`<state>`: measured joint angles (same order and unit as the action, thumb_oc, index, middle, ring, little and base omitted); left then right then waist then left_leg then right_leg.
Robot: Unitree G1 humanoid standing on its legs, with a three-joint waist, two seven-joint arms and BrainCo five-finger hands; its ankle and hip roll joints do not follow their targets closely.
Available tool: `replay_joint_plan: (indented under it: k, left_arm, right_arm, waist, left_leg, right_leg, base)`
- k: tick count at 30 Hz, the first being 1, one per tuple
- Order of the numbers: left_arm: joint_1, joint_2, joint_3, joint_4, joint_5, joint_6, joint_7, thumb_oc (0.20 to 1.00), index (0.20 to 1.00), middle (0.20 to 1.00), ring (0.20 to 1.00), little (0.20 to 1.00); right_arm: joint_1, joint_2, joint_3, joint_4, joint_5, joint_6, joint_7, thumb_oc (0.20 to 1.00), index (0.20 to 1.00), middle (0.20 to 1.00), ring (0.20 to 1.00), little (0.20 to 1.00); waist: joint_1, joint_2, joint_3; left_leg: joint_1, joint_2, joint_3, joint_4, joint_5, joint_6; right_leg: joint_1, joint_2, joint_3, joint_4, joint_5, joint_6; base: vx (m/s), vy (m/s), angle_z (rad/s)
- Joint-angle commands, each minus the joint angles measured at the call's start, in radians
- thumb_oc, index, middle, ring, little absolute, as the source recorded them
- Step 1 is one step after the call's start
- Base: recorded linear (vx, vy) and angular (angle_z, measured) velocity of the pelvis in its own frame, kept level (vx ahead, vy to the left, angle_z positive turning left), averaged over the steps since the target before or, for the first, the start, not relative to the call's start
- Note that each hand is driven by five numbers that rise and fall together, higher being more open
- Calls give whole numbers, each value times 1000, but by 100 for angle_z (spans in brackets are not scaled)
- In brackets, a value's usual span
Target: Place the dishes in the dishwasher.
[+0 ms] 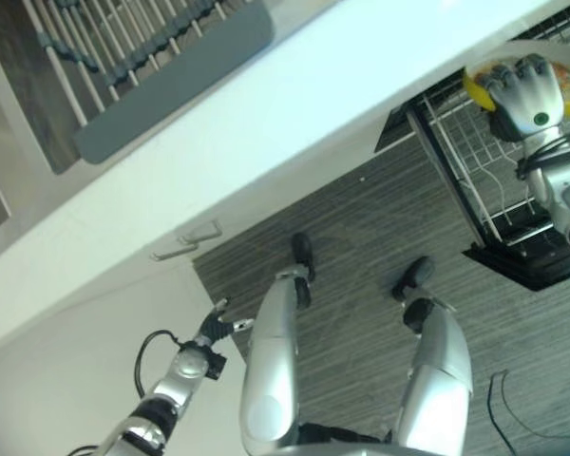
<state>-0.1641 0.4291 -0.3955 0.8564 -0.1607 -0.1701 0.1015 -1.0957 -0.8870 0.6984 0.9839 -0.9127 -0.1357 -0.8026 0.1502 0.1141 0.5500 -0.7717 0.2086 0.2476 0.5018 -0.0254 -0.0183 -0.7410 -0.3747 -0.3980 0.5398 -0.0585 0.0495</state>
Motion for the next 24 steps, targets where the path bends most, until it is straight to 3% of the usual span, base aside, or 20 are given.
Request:
replay_joint_plan:
  k: [1, 3, 10, 11, 12, 13, 16, 18, 20, 24]
  left_arm:
    - [52, 4, -43, -24, -34, -31, 35, 1000, 1000, 1000, 1000, 1000]
    - [49, 3, -44, -23, -37, -40, 41, 1000, 1000, 1000, 1000, 1000]
    - [40, -24, -60, -28, -50, -52, 72, 1000, 1000, 1000, 1000, 1000]
    - [40, -27, -60, -27, -50, -54, 72, 1000, 1000, 1000, 1000, 1000]
    - [40, -30, -61, -27, -51, -53, 73, 1000, 1000, 1000, 1000, 1000]
    - [40, -35, -61, -31, -52, -47, 76, 1000, 1000, 1000, 1000, 1000]
    - [46, -39, -58, -43, -62, -44, 74, 1000, 1000, 1000, 1000, 1000]
    - [46, -47, -60, -51, -69, -41, 68, 1000, 1000, 1000, 1000, 1000]
    - [49, -67, -61, -59, -76, -36, 70, 1000, 1000, 1000, 1000, 1000]
    - [31, -85, -57, -73, -88, 7, 70, 1000, 1000, 1000, 1000, 1000]
  right_arm:
    - [-30, -38, 37, 1, -40, 10, -21, 200, 200, 200, 200, 200]
    - [-13, -39, 43, 6, -69, 0, -83, 200, 200, 200, 200, 200]
    - [45, -25, -36, 23, 53, 39, -216, 200, 200, 200, 200, 200]
    - [48, -22, -44, 22, 72, 30, -230, 285, 285, 285, 285, 285]
    - [50, -19, -53, 22, 101, 21, -218, 1000, 1000, 1000, 1000, 1000]
    - [60, -15, -71, 14, 228, 31, -154, 1000, 1000, 1000, 1000, 1000]
    - [98, 5, -146, 15, 491, -20, -54, 1000, 1000, 1000, 1000, 1000]
    - [133, 48, -228, 32, 744, -61, 87, 1000, 1000, 1000, 1000, 1000]
    - [184, 114, -341, 56, 978, -55, 240, 1000, 1000, 1000, 1000, 1000]
    - [225, 176, -443, 65, 1012, -70, 281, 1000, 1000, 1000, 1000, 1000]
  waist:
    - [18, 28, -30]
    - [16, 29, -30]
    - [5, 45, -30]
    - [4, 46, -30]
    - [3, 47, -30]
    - [-1, 48, -30]
    - [-8, 49, -30]
    - [-12, 55, -30]
    - [-19, 65, -30]
    - [-30, 78, -30]
  left_leg:
    - [24, -30, -85, -107, -23, -26]
    - [17, -28, -81, -113, -19, -25]
    - [-3, -36, -69, -131, -13, -26]
    - [-4, -37, -68, -131, -14, -27]
    - [-6, -38, -67, -132, -14, -27]
    - [-6, -38, -63, -136, -12, -29]
    - [-3, -38, -55, -145, -11, -32]
    - [4, -40, -49, -153, -12, -33]
    - [23, -41, -35, -164, -15, -33]
    - [37, -42, -23, -156, -20, -32]
  right_leg:
    - [-30, -4, 59, 81, -70, 73]
    - [-39, -5, 57, 82, -68, 73]
    - [-68, -2, 67, 75, -65, 77]
    - [-70, -1, 68, 73, -65, 77]
    - [-72, 0, 70, 73, -65, 77]
    - [-74, 3, 72, 69, -65, 76]
    - [-76, 8, 77, 62, -67, 73]
    - [-74, 10, 81, 58, -69, 69]
    - [-67, 12, 90, 57, -77, 61]
    - [-65, 11, 102, 79, -91, 54]
  base:
    - [-38, -5, -2]
    - [-44, -5, -1]
    - [-48, 17, -1]
    - [0, 0, 0]
    - [0, 0, 0]
    - [0, 0, 0]
    - [-23, 40, 2]
    - [-16, 64, -1]
    - [-1, 110, -6]
    - [16, 72, -8]
